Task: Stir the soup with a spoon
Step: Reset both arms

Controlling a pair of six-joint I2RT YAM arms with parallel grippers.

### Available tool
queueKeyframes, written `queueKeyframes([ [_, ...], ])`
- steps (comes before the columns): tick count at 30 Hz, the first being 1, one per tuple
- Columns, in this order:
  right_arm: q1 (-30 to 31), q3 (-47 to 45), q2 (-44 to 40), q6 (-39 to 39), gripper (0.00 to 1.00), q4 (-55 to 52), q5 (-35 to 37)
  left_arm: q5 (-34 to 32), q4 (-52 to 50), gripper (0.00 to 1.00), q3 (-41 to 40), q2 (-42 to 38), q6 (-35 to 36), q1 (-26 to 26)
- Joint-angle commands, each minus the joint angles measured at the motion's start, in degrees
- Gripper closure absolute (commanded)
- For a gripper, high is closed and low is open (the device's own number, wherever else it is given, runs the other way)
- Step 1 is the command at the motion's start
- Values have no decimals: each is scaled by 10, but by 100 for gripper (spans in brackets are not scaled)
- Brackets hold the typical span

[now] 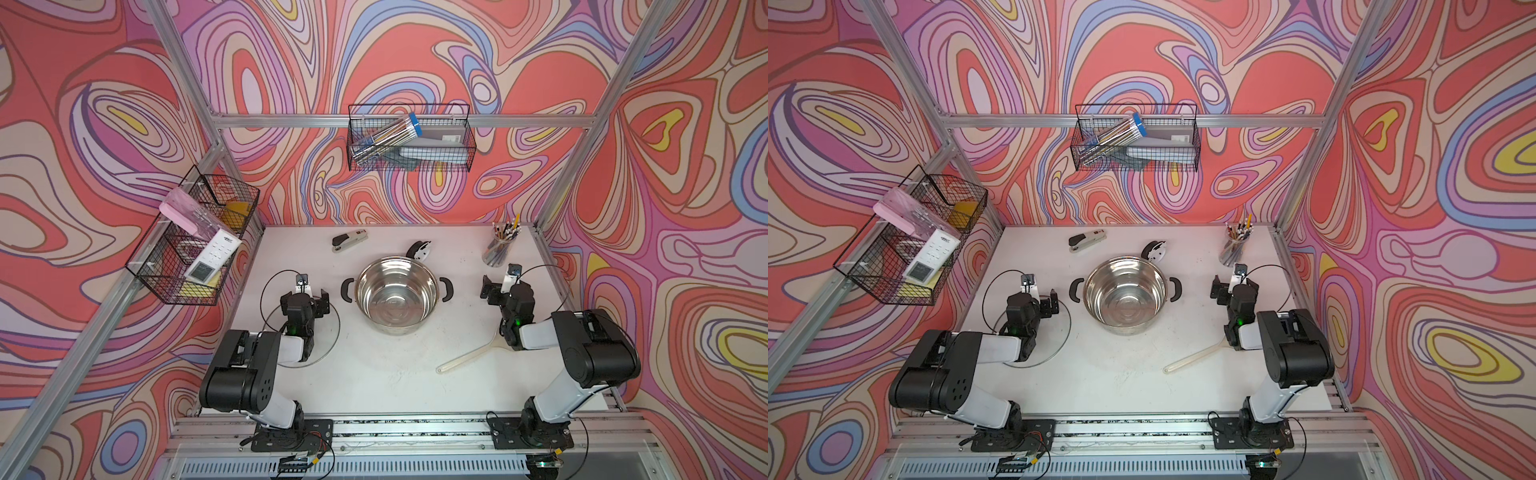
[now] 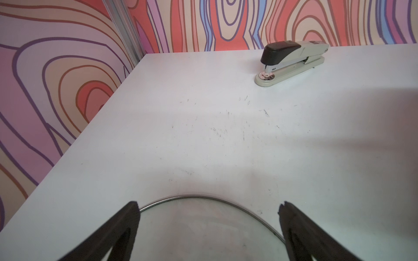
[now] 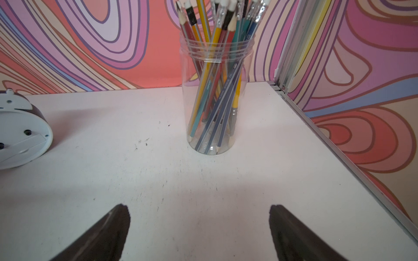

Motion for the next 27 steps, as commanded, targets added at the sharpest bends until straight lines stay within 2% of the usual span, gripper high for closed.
queueKeyframes([
  [1, -3, 11, 10, 7, 2, 1, 3, 29, 4, 1, 9, 1, 2, 10],
  [17, -3, 6, 7, 7, 2, 10, 11, 30, 9, 1, 5, -1, 1, 10],
  [23, -3, 7, 8, 7, 2, 10, 11, 92, -18, 1, 19, 1, 10, 19],
  [27, -3, 7, 8, 7, 2, 10, 10, 94, -12, 1, 15, -1, 11, 21],
])
